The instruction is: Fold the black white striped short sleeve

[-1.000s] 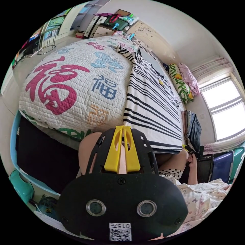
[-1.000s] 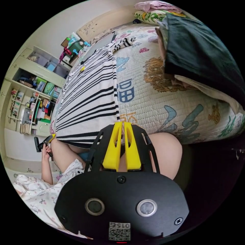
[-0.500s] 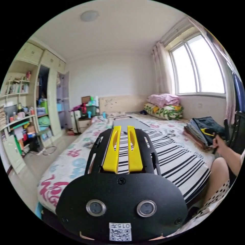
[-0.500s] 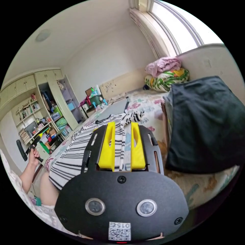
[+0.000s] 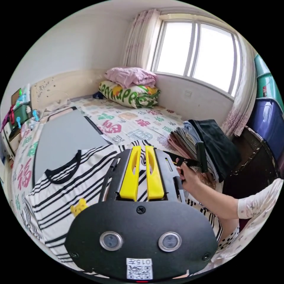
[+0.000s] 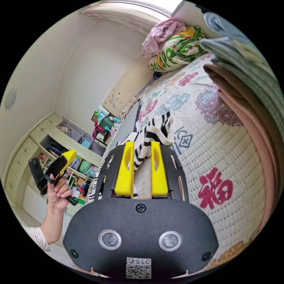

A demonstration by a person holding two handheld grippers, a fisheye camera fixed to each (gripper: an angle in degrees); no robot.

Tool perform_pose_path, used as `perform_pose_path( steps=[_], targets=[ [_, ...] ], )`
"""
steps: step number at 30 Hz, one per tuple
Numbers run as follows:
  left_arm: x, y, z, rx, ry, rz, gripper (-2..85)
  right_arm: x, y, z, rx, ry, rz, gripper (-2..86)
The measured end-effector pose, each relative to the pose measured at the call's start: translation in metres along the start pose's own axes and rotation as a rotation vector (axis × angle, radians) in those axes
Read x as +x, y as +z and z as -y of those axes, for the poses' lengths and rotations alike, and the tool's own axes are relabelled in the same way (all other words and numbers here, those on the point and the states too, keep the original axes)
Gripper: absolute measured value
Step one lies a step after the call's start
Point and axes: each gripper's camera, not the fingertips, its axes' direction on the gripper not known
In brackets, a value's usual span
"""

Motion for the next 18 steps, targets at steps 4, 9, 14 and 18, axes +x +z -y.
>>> perform_pose_path(
  steps=[4, 9, 14, 18],
  targets=[
    [-0.024, 0.169, 0.081, -0.164, -0.086, -0.108, 3.8, 0.042, -0.030, 0.003, 0.095, 0.184, 0.183, 0.7],
    [-0.046, 0.333, 0.151, -0.266, -0.236, -0.160, 10.2, 0.029, -0.033, 0.022, 0.075, 0.157, 0.131, 0.2],
    [-0.034, 0.439, 0.186, -0.417, -0.158, 0.033, 7.8, 0.042, -0.041, 0.026, 0.060, 0.220, 0.228, 0.1],
    [-0.022, 0.458, 0.199, -0.417, -0.060, 0.055, 2.8, 0.010, -0.048, 0.022, 0.066, 0.054, 0.119, 0.1]
  ],
)
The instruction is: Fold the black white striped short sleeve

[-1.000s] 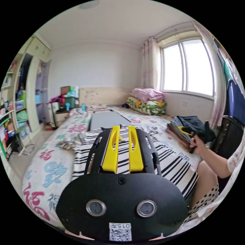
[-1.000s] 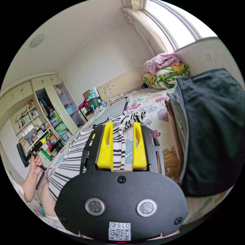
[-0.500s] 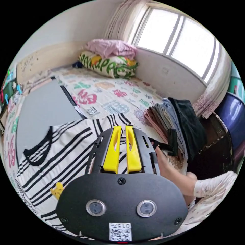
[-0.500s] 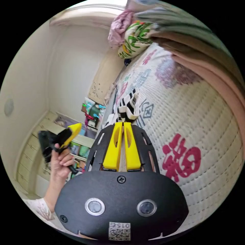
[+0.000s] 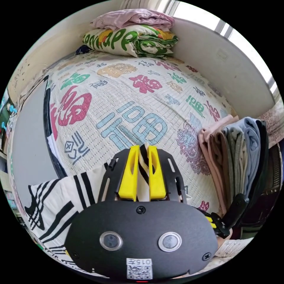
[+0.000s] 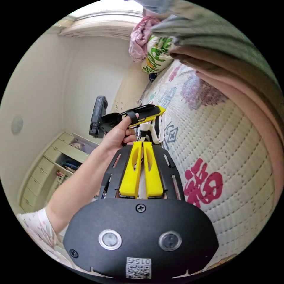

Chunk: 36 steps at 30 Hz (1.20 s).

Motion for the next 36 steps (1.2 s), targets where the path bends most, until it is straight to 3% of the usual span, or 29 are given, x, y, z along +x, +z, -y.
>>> perform_pose_path(
  steps=[5, 8, 10, 16, 18, 21, 24, 28, 30, 32, 36],
  targets=[
    [-0.029, -0.115, -0.059, 0.326, 0.070, 0.018, 1.3, -0.037, -0.024, -0.010, -0.020, -0.234, 0.103, 0.2],
    [-0.094, -0.195, -0.142, 0.475, -0.031, 0.003, 1.1, -0.067, -0.023, -0.026, -0.087, -0.443, 0.133, 0.4],
    [-0.145, -0.236, -0.224, 0.555, -0.097, -0.002, 1.0, -0.085, -0.012, -0.043, -0.210, -0.589, 0.262, 0.6],
    [-0.192, -0.195, -0.382, 0.385, -0.140, 0.048, 1.1, -0.113, 0.031, -0.101, -0.590, -0.858, 0.321, 3.8],
    [-0.203, -0.176, -0.413, 0.331, -0.199, 0.065, 1.2, -0.113, 0.037, -0.113, -0.658, -0.902, 0.317, 6.0],
    [-0.205, -0.181, -0.451, 0.376, -0.253, 0.140, 1.3, -0.104, 0.036, -0.119, -0.603, -0.890, 0.282, 7.4],
    [-0.171, -0.189, -0.452, 0.431, -0.150, 0.099, 1.5, -0.093, 0.044, -0.125, -0.543, -0.863, 0.173, 8.2],
    [-0.086, -0.155, -0.405, 0.355, 0.144, -0.018, 2.4, -0.093, 0.076, -0.151, -0.598, -0.911, 0.050, 10.0],
    [-0.071, -0.139, -0.384, 0.342, 0.177, -0.022, 3.2, -0.096, 0.088, -0.163, -0.591, -0.942, 0.013, 10.6],
    [-0.075, -0.128, -0.360, 0.354, 0.153, 0.013, 4.5, -0.099, 0.098, -0.173, -0.578, -0.967, -0.020, 10.9],
    [-0.141, -0.087, -0.301, 0.338, -0.105, 0.033, 11.7, -0.098, 0.127, -0.191, -0.630, -0.973, -0.063, 10.6]
  ],
)
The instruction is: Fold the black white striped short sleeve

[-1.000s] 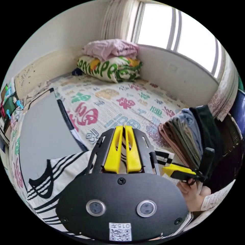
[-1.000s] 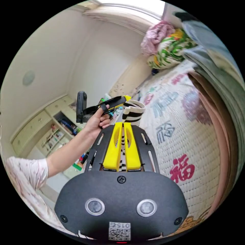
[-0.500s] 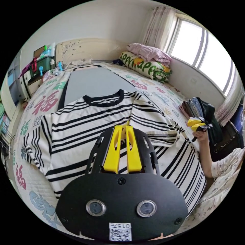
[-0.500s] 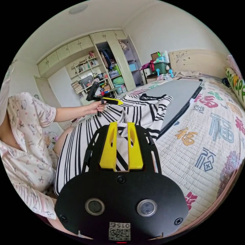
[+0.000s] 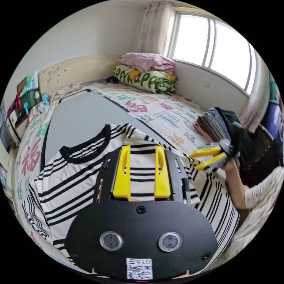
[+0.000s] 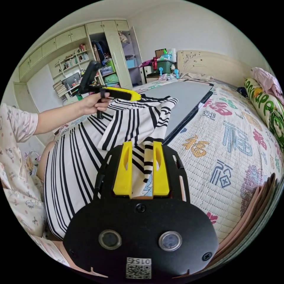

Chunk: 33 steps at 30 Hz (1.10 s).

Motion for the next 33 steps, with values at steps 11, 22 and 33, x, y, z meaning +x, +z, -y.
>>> perform_pose_path(
  steps=[11, 22, 33],
  targets=[
    [0.011, 0.133, 0.062, -0.249, 0.000, 0.108, 6.8, -0.007, 0.066, 0.017, -0.060, 0.042, -0.125, 2.7],
    [0.060, 0.151, 0.037, -0.248, 0.048, 0.190, 7.7, 0.015, 0.104, 0.021, -0.054, 0.170, -0.225, -0.3],
    [0.060, 0.017, -0.155, -0.197, 0.055, 0.096, 8.7, 0.023, 0.082, 0.004, 0.137, 0.039, 0.127, 3.7]
  ],
)
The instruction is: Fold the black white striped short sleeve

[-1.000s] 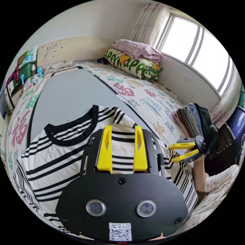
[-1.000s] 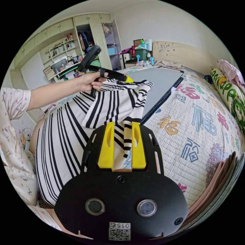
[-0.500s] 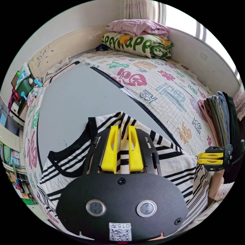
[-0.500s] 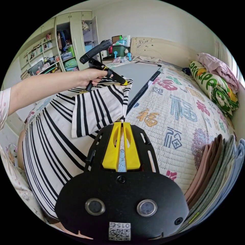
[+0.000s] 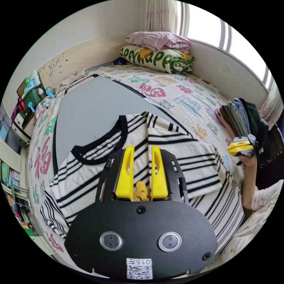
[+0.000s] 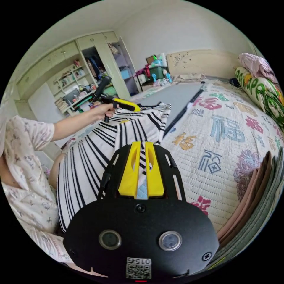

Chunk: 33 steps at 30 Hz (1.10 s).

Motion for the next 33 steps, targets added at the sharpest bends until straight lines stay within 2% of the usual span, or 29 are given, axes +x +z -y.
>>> perform_pose_path(
  steps=[3, 7, 14, 17, 20, 22, 23, 25, 29, 32, 33],
  targets=[
    [-0.007, -0.012, -0.091, -0.001, -0.076, -0.105, 8.5, -0.023, 0.038, 0.008, -0.128, -0.136, 0.060, 6.0],
    [-0.008, 0.001, -0.172, -0.017, -0.095, -0.156, 8.0, -0.037, 0.102, 0.013, -0.287, -0.203, 0.011, 6.4],
    [-0.007, 0.010, -0.254, -0.019, -0.049, -0.113, 3.0, -0.039, 0.142, 0.016, -0.327, -0.246, -0.065, 5.5],
    [-0.013, -0.008, -0.314, 0.022, -0.057, -0.110, 0.7, -0.059, 0.159, 0.016, -0.351, -0.315, -0.170, 4.8],
    [-0.044, -0.073, -0.423, 0.186, -0.151, -0.122, 0.9, -0.073, 0.177, 0.021, -0.370, -0.329, -0.291, 5.0],
    [-0.094, -0.122, -0.540, 0.310, -0.324, -0.137, 1.8, -0.072, 0.187, 0.033, -0.404, -0.261, -0.345, 6.4],
    [-0.107, -0.132, -0.571, 0.334, -0.375, -0.118, 2.0, -0.072, 0.189, 0.038, -0.416, -0.242, -0.364, 6.6],
    [-0.153, -0.157, -0.693, 0.391, -0.586, 0.027, 3.5, -0.079, 0.190, 0.068, -0.394, -0.222, -0.428, 6.5],
    [-0.191, -0.153, -0.833, 0.494, -0.792, -0.005, 6.0, -0.113, 0.216, 0.151, -0.286, -0.264, -0.317, 5.7],
    [-0.199, -0.119, -0.900, 0.524, -0.867, -0.045, 8.0, -0.143, 0.288, 0.231, -0.297, -0.247, -0.095, 7.4],
    [-0.209, -0.109, -0.911, 0.497, -0.849, -0.134, 9.6, -0.152, 0.325, 0.260, -0.285, -0.219, -0.016, 8.1]
  ],
)
